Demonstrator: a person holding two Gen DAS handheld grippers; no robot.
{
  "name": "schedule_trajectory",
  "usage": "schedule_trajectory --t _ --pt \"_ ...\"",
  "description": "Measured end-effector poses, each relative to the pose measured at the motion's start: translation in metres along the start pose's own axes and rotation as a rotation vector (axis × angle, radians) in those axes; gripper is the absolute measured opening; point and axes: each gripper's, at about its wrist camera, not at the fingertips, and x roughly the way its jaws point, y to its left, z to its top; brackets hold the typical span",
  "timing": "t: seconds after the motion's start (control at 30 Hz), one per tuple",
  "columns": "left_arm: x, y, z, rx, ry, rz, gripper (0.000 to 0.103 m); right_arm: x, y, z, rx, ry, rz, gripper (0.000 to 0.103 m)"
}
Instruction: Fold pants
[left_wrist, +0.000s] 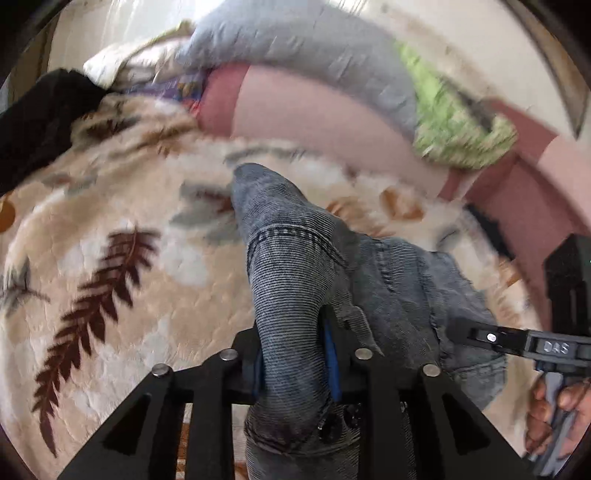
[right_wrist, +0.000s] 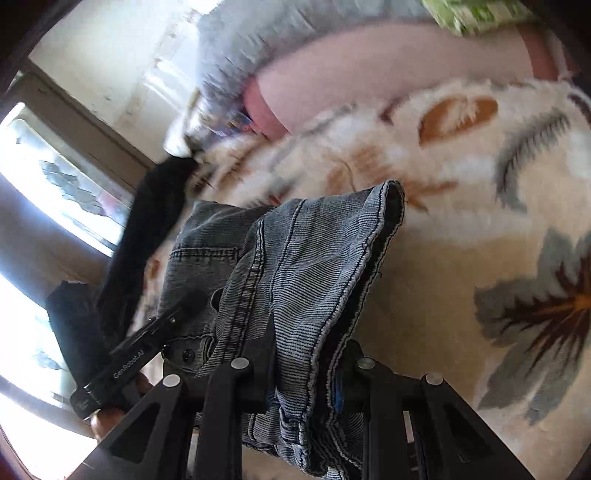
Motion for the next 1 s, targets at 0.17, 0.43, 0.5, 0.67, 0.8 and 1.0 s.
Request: schedule_trajectory --t 0.17,0.43,0.5,0.67,0.8,1.0 --pt "-0.014 0.002 -0.004 -0.021 0.001 0.050 0.069 -0.012 -0.008 -0.007 0.016 0.011 -0.066 0.045" --pt "-0.065 -0.009 -0.022 -0.025 -0.069 0.128 0.079 -0.053 0.035 -0.027 -0.177 -0.096 -0.131 0.064" --pt "-0.049 -0.009 -0.033 -0.017 0.003 0.158 0.079 -0.028 0.027 -0.035 -0.172 -0.018 -0.181 0.064" --pt "-0.040 0.001 -0.041 -0.047 0.060 0.157 0.080 -0.018 0.012 -0.038 -0.124 0.055 -0.233 0.071" --pt "-0.065 -0.002 -0.029 -0.043 -0.085 0.176 0.080 -0.048 0.030 -0.010 -0.170 -0.030 -0.243 0.071" --pt "-0.022 -0.004 -0.044 0.008 0.066 0.219 0.080 -0.018 0.058 0.064 -0.207 -0.087 -0.300 0.072"
